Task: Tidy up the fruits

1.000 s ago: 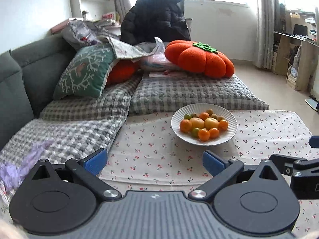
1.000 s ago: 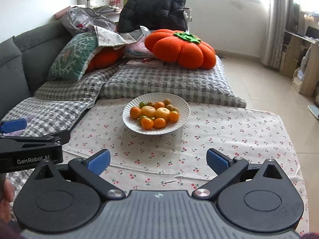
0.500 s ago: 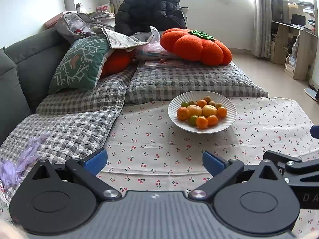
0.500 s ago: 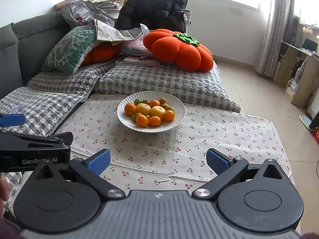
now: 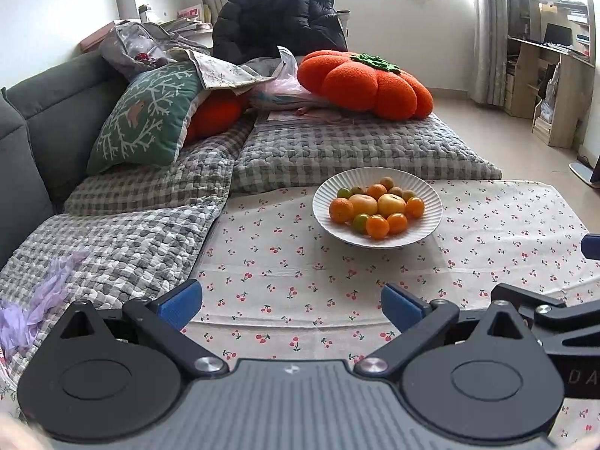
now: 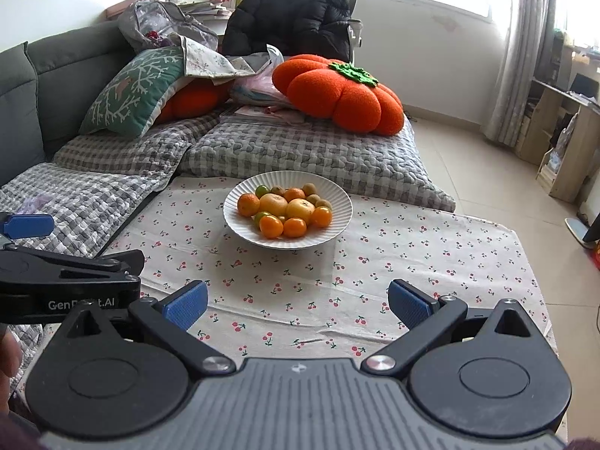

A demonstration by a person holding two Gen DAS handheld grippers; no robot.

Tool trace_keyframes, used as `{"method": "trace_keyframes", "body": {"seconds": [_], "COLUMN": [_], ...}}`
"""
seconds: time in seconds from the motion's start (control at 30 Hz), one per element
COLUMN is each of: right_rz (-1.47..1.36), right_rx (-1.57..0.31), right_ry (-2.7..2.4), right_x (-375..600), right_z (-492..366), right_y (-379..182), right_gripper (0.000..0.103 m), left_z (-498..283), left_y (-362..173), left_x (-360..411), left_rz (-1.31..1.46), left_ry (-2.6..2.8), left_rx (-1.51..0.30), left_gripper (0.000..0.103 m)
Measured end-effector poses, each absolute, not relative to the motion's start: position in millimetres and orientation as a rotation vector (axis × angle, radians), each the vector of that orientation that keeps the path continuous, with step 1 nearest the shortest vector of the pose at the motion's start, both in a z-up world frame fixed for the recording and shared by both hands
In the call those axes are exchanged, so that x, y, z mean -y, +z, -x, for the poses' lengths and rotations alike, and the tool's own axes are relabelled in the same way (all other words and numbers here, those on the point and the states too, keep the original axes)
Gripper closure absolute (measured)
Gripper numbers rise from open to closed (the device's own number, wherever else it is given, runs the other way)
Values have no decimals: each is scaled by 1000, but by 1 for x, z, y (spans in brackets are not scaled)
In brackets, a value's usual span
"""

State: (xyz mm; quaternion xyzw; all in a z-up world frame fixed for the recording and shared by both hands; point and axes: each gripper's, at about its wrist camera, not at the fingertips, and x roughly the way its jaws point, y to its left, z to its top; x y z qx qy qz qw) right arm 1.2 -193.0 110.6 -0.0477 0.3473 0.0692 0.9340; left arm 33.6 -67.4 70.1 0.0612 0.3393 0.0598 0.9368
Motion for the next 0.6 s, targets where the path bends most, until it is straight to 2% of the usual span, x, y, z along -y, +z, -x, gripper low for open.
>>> {"method": "trace_keyframes", "body": {"seconds": [0.6], "right_rz": [94], "right_rx": [-716], "right_ry": [138], "right_x": [191], "right_z": [-1], "right_y": [109], "right_gripper": [0], "left_z": [-35], "left_y": [67], "left_x": [66], "left_rz": [-119], "left_ry": [123], "left_rx": [-711], "left_gripper": [3]}}
